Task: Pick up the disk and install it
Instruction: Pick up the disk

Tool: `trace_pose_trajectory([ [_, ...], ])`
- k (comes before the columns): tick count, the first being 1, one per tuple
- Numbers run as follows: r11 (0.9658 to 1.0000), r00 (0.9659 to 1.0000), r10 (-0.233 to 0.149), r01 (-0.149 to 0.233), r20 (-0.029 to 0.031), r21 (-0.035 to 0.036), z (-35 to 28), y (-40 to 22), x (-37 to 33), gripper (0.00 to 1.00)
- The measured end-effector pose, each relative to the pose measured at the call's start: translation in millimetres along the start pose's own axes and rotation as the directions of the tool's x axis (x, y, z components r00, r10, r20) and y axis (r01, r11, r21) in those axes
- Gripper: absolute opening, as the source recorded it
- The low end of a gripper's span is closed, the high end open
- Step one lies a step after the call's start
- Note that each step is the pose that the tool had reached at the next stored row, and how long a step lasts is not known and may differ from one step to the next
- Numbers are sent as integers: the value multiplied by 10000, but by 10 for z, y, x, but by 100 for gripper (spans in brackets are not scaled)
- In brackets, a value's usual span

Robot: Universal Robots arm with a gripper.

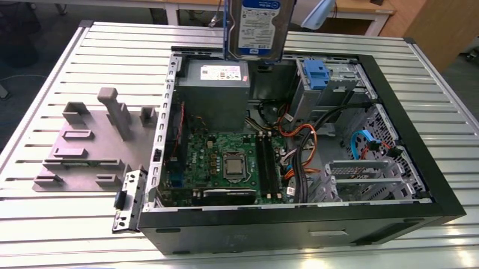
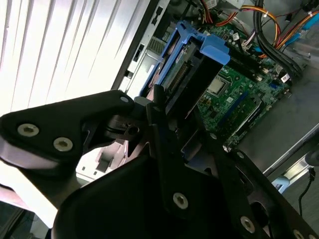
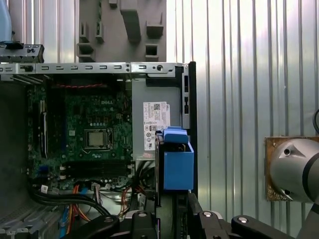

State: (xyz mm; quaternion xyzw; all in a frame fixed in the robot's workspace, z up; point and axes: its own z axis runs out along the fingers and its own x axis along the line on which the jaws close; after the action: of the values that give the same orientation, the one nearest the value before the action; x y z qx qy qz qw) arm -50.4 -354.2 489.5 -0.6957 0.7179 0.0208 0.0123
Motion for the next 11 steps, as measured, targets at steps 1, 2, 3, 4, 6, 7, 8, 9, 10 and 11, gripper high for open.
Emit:
trace_pose_trajectory([
  [1,10000,10000,0,0,-1,-1,-1,-20,-1,35],
  [2,10000,10000,0,0,0,0,0,-35,-1,35],
  [3,10000,10000,0,0,1,0,0,-43,-1,35],
  [4,10000,10000,0,0,2,1,0,-44,-1,35],
  [6,10000,10000,1,-1,1,0,0,-44,-1,35],
  [7,10000,10000,1,-1,0,0,0,-45,-1,35],
  [8,10000,10000,1,-1,0,0,0,-45,-1,35],
  [9,10000,10000,0,0,1,0,0,-45,-1,35],
  [10,10000,10000,-1,1,1,0,0,-46,2,35],
  [11,10000,10000,-1,1,0,0,-1,-46,7,35],
])
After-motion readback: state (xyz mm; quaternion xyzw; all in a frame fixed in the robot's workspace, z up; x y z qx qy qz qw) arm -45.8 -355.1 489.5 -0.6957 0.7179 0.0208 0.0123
